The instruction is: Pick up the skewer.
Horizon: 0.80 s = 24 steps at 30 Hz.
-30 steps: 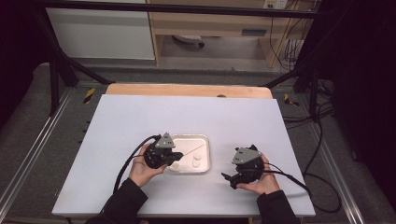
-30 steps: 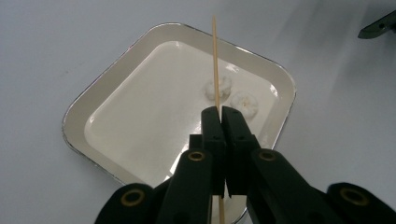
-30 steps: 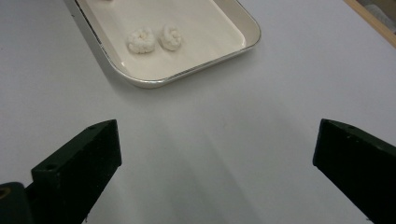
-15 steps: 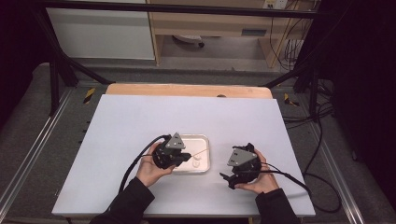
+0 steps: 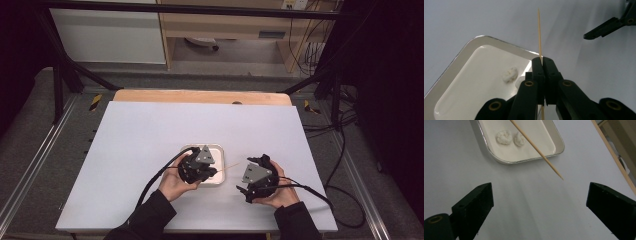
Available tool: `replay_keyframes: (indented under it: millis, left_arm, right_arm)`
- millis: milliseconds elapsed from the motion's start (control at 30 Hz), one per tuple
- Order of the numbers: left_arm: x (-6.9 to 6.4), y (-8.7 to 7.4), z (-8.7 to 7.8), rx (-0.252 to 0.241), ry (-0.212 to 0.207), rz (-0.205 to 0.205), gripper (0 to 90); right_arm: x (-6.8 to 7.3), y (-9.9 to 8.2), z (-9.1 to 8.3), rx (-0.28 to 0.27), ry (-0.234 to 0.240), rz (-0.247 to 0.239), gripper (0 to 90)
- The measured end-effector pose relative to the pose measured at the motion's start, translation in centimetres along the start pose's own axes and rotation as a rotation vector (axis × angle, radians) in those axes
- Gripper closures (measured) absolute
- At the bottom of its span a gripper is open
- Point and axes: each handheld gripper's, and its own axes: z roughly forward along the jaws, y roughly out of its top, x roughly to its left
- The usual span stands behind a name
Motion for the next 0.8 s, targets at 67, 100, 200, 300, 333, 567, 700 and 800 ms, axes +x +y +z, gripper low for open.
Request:
replay_keyframes:
  millis: [67,100,200,300,333,567,700,800]
  left_arm:
    - [-0.2,0.4,0.3,0.004,-0.003,0.007,88.8]
    - [-0.3,0.5,0.4,0.007,-0.007,0.009,88.8]
    - [-0.6,1.0,0.8,0.016,-0.013,0.020,88.8]
    - [-0.8,1.3,1.2,0.020,-0.015,0.025,88.8]
    - [-0.9,1.4,1.3,0.022,-0.015,0.028,88.8]
    - [-1.3,2.0,1.8,0.034,-0.027,0.040,88.8]
    - [-1.7,2.4,2.2,0.046,-0.035,0.058,88.8]
    - [-2.0,2.7,2.4,0.044,-0.042,0.066,88.8]
  right_arm:
    - [0.0,0.0,0.1,0.001,-0.002,-0.024,10.1]
    - [0.1,0.0,0.1,0.001,-0.002,-0.037,10.9]
    - [0.2,-0.1,0.1,0.002,-0.002,-0.072,13.2]
    - [0.3,-0.2,0.2,0.000,-0.006,-0.118,16.0]
    - [0.3,-0.2,0.2,-0.005,-0.006,-0.128,17.5]
    - [0.3,-0.2,0.2,-0.008,-0.005,-0.210,29.4]
    - [0.4,-0.3,0.2,-0.004,-0.001,-0.263,34.9]
    - [0.5,-0.4,0.3,0.005,0.005,-0.301,40.2]
